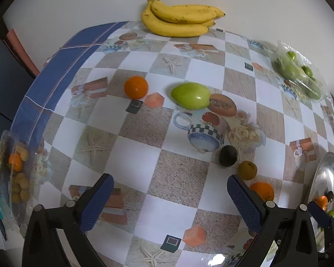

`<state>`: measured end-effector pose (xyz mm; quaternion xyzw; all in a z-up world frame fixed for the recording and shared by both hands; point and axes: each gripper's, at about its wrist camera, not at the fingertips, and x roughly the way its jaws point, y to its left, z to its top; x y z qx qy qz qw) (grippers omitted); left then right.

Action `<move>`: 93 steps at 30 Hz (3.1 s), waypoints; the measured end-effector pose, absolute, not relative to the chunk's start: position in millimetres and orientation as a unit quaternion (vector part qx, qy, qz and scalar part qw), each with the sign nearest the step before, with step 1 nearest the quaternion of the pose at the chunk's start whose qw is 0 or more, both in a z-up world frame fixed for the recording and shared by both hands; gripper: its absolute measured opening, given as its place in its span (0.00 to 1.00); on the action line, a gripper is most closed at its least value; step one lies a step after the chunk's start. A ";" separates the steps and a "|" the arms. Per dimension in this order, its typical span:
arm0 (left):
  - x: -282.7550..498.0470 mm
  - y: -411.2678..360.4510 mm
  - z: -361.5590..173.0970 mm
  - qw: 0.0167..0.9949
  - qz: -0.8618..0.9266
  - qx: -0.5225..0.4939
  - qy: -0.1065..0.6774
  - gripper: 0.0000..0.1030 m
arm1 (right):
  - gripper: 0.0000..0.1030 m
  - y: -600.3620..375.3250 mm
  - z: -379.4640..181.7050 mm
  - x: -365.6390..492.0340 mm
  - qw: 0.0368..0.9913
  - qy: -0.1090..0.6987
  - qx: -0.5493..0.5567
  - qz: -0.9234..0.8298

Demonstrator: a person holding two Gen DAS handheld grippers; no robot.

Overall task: Organize fruits
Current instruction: 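Move both grippers away from the bowl toward the loose fruit on the table, then close the right gripper on a small brown fruit while the left gripper approaches an orange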

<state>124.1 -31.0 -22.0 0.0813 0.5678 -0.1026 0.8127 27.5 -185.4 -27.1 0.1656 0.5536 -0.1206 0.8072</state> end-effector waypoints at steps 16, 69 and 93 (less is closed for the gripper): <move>126.8 -39.0 -40.7 0.792 -0.107 0.072 0.596 1.00 | 0.81 -179.3 -37.6 32.2 0.808 0.553 0.176 -0.096; 127.9 -48.8 -40.5 0.781 -0.124 0.056 0.610 1.00 | 0.26 -171.6 -49.5 33.7 0.793 0.590 0.144 -0.055; 111.5 -78.8 -34.9 0.762 -0.190 -0.017 0.618 0.83 | 0.25 -216.6 -6.5 9.1 0.816 0.536 0.199 -0.086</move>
